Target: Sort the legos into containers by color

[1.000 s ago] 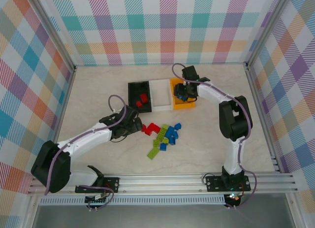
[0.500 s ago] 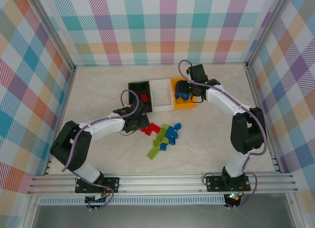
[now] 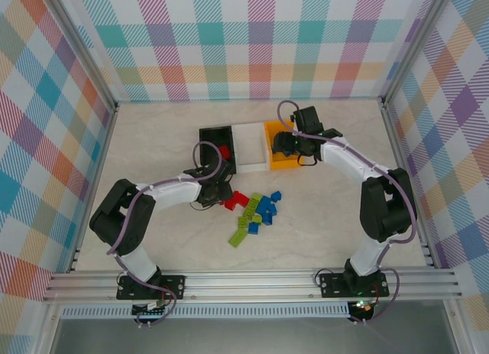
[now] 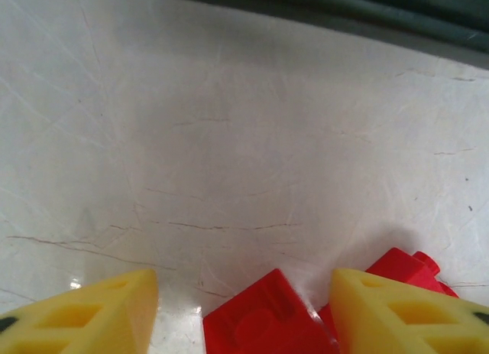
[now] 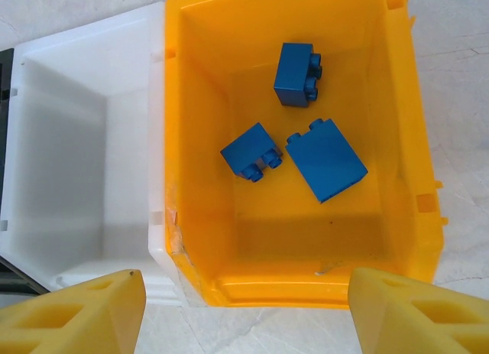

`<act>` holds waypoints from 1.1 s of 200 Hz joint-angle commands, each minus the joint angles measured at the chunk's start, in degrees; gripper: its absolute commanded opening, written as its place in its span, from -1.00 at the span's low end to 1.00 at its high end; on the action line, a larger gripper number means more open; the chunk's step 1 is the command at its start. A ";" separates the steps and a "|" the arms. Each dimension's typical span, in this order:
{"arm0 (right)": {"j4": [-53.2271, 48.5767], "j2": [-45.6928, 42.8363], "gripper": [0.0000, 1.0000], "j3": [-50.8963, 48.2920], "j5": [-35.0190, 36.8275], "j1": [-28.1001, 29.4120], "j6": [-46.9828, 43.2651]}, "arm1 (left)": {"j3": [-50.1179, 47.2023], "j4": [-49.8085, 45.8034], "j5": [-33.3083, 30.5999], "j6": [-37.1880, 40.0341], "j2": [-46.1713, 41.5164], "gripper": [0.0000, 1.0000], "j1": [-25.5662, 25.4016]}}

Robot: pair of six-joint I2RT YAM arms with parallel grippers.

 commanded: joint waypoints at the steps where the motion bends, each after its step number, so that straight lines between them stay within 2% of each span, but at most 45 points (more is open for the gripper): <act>1: 1.28 -1.18 0.42 0.04 -0.26 -0.02 -0.81 | -1.30 0.55 0.81 -1.37 0.15 -0.01 -0.66; 19: 1.34 -1.07 0.41 0.06 -0.21 0.01 -0.66 | -1.68 0.00 0.45 -1.35 -0.84 -0.18 -0.67; 43: 1.42 -1.41 0.41 0.04 -0.35 0.00 -0.60 | -1.68 -1.42 -0.47 -1.37 -2.54 -0.28 -0.71; 74: 1.26 -2.91 0.41 -0.60 -0.70 -0.03 -0.45 | 0.40 -6.23 -4.42 0.24 -9.29 -0.29 -0.24; 104: 2.56 -4.75 0.41 -2.74 -1.56 0.06 0.39 | 9.37 -11.34 -8.83 3.89 -11.27 -0.29 3.25; 126: 2.81 -5.01 0.41 -3.85 -2.02 0.06 1.17 | 17.20 -11.73 -12.42 6.52 -6.15 -0.29 4.84; 155: 3.19 -6.04 0.41 -5.51 -2.61 0.22 1.95 | 28.48 -13.11 -15.36 8.70 5.04 -0.29 6.94; 188: 2.99 -9.27 0.42 -8.40 -3.37 1.32 2.01 | 38.49 -15.97 -16.05 9.02 15.50 -0.28 8.70; 220: 2.06 -13.72 0.43 -13.36 -5.00 3.82 2.27 | 44.02 -19.18 -16.68 9.71 21.34 -0.28 8.96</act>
